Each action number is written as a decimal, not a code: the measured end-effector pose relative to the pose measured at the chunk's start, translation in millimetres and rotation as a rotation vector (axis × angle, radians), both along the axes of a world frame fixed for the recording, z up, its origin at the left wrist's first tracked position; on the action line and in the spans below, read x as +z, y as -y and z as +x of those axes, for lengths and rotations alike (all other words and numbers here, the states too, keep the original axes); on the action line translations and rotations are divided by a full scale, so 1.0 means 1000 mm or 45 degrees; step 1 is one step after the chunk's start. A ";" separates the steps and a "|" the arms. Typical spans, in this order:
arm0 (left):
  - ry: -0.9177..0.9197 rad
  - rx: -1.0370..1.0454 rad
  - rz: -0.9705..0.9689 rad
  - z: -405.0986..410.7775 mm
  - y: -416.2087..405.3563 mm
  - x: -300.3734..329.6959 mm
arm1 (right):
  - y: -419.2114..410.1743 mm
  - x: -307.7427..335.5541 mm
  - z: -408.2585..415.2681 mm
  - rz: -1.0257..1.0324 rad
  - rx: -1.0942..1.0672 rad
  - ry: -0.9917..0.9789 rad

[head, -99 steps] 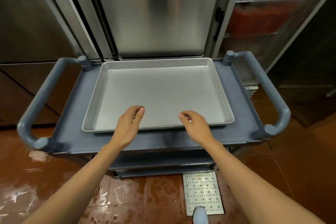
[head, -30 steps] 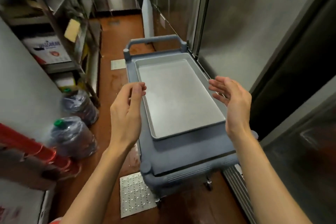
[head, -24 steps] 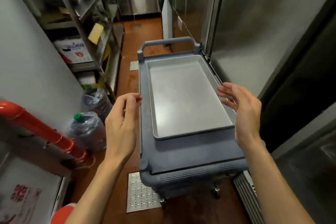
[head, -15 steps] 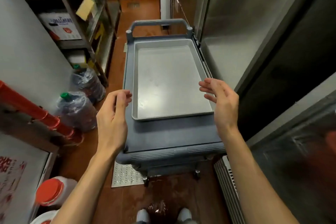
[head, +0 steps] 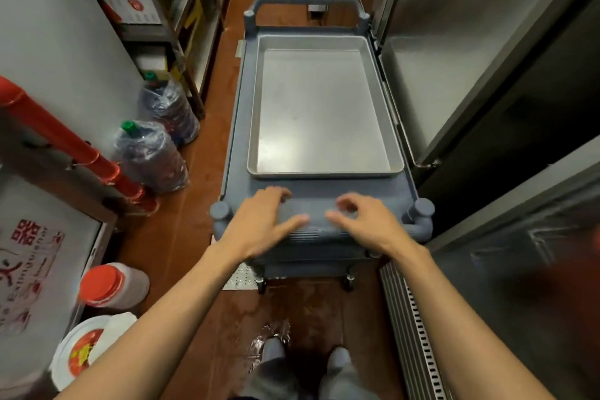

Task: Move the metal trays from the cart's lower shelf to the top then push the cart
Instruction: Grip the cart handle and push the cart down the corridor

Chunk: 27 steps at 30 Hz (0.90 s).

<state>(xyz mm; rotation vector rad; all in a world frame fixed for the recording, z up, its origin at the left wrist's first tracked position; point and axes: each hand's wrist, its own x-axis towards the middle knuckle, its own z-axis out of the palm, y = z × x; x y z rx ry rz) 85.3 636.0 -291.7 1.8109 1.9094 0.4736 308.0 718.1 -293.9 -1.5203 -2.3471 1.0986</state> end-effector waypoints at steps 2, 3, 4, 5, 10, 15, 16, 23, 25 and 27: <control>-0.315 -0.145 -0.204 0.003 0.002 -0.022 | 0.001 -0.022 0.011 0.055 0.240 0.414; -0.450 -0.197 -0.261 0.005 0.004 -0.031 | 0.001 -0.031 0.017 0.153 0.327 0.560; -0.539 -0.222 -0.282 0.008 0.005 -0.037 | 0.000 -0.038 0.024 0.260 0.358 0.629; -0.586 -0.210 -0.280 0.009 0.005 -0.042 | -0.001 -0.043 0.029 0.353 0.338 0.649; -0.715 -0.106 -0.331 0.013 -0.010 -0.048 | -0.014 -0.051 0.035 0.603 0.345 0.747; -0.734 -0.073 -0.340 0.006 -0.018 -0.058 | -0.023 -0.055 0.031 0.673 0.421 0.782; -0.722 -0.063 -0.345 0.004 -0.020 -0.058 | -0.025 -0.056 0.030 0.675 0.422 0.787; -0.726 -0.012 -0.356 -0.024 -0.050 -0.057 | -0.054 -0.056 -0.002 0.677 0.411 0.790; -0.737 0.000 -0.337 -0.036 -0.061 -0.058 | -0.065 -0.055 -0.014 0.677 0.406 0.788; -0.743 0.014 -0.324 -0.049 -0.073 -0.060 | -0.076 -0.054 -0.028 0.678 0.403 0.788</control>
